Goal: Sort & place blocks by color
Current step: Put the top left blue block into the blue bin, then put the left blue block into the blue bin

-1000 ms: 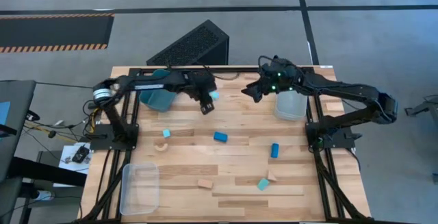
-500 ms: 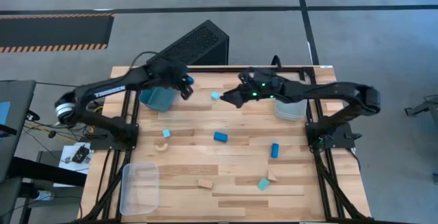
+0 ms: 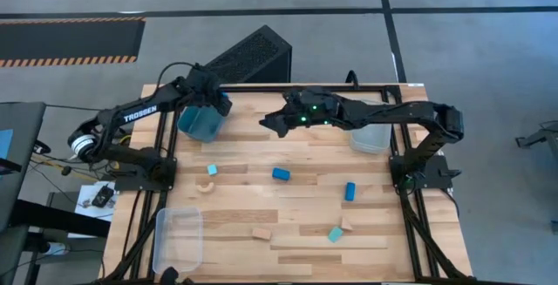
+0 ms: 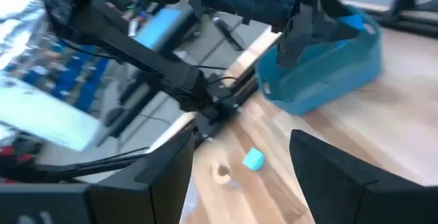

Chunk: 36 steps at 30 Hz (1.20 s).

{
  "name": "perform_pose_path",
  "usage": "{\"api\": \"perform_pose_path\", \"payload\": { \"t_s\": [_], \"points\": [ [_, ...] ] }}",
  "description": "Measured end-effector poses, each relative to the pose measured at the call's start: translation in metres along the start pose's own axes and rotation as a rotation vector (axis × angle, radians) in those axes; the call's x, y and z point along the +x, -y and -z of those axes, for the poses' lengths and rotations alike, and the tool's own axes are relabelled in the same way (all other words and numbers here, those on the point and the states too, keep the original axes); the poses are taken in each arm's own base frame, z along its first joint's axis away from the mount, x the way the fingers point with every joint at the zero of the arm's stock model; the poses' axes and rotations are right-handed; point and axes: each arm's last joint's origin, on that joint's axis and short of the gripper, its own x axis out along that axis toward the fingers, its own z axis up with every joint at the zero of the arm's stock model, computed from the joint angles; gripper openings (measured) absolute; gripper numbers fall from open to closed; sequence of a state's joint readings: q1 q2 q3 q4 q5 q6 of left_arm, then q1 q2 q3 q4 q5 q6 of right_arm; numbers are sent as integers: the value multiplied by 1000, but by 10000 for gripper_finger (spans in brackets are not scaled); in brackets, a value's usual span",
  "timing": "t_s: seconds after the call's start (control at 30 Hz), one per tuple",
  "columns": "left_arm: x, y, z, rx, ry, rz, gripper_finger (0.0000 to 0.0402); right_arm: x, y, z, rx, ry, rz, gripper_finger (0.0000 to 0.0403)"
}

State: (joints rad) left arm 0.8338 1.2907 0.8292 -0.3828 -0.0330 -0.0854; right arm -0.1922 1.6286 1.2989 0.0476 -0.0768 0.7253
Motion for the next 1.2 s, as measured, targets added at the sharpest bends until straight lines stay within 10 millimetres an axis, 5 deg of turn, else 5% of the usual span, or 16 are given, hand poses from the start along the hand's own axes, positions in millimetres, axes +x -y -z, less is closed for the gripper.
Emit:
{"api": "perform_pose_path", "payload": {
  "t_s": [0.37,0.67,0.93,1.2],
  "points": [
    [40,-22,17,-137,-191,-179,125,1,9,12,-12,-109,155,264],
    [56,-45,26,-250,-264,-237,181,-1,11,15,-39,-146,180,264],
    [41,-38,16,-261,-253,-134,216,-3,12,17,-55,-194,163,264],
    [-5,12,-3,68,-29,159,204,-4,13,19,-20,-218,178,264]
  ]
}}
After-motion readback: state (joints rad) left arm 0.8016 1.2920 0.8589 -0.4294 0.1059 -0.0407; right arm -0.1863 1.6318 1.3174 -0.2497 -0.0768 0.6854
